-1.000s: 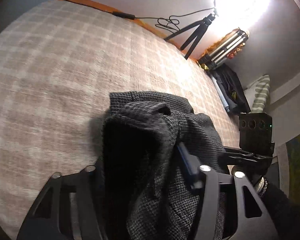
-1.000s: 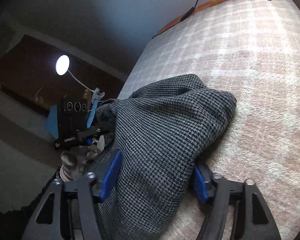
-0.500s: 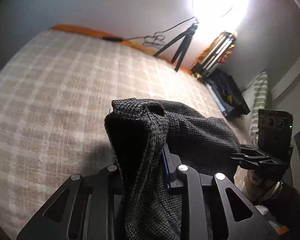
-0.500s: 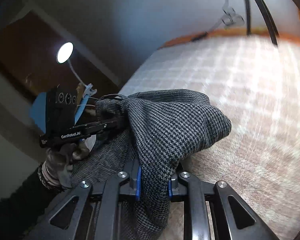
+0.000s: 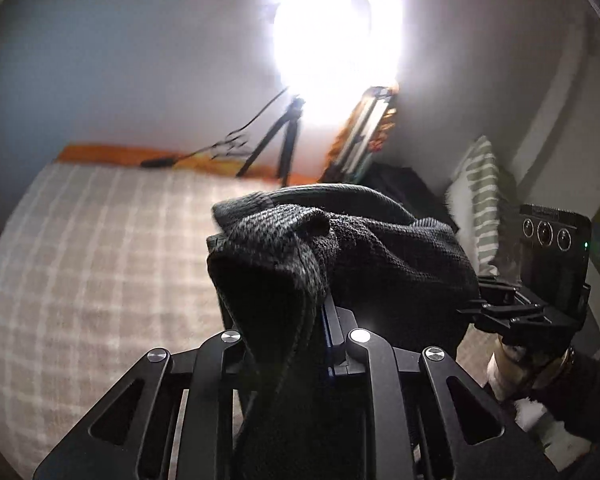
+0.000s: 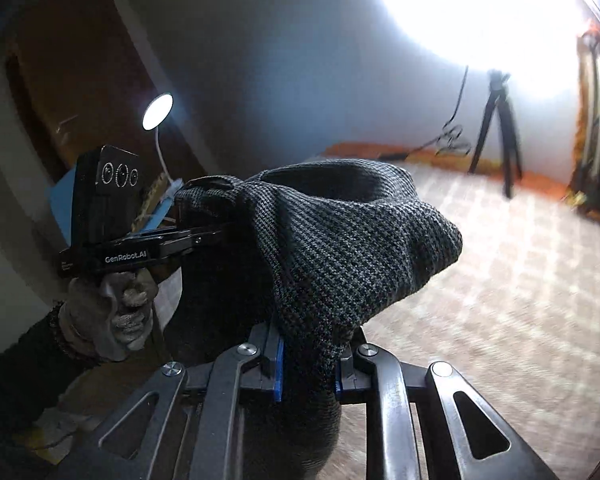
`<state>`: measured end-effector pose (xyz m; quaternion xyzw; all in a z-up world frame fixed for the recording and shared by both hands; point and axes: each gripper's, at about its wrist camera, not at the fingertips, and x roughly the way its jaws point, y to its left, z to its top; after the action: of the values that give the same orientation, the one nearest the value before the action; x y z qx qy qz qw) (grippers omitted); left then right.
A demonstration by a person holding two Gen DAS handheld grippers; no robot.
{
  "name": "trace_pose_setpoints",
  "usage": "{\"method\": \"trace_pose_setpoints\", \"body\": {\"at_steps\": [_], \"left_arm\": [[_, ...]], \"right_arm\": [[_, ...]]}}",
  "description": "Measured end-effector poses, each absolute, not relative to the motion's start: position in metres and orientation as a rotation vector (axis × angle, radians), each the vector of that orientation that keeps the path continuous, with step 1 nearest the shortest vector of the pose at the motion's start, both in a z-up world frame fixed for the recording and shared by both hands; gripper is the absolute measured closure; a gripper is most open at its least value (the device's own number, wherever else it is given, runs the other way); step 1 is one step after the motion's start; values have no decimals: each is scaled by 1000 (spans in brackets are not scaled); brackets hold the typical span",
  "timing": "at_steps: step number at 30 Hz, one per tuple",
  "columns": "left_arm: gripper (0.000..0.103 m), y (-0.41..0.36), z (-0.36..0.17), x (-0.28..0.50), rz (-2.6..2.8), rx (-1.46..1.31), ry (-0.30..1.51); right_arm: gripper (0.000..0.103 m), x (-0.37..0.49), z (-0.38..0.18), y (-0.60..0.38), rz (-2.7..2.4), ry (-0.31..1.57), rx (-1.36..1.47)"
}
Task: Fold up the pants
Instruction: 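Grasp the folded shorts' edge with the left tool while the right tool grasps beside it, then lift the grey shorts bundle with both tools and carry it toward the pillow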
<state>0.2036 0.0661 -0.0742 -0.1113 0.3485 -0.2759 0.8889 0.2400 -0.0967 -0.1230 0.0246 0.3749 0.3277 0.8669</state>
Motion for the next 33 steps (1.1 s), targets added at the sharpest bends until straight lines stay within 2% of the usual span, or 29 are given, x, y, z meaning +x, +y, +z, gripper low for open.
{"method": "trace_pose_setpoints", "body": {"at_steps": [9,22,33], "left_arm": [[87,-5,-45,210,-692,-180,665],[87,-122,-32,226,-827,-127,612],[87,-185,-7,266,-841,-148,531]], "right_arm": [[88,215,-91,-173,556,712,37],[88,192,-41,-268,379,632,-14],[88,244,-5,-333,349,607,-52]]}}
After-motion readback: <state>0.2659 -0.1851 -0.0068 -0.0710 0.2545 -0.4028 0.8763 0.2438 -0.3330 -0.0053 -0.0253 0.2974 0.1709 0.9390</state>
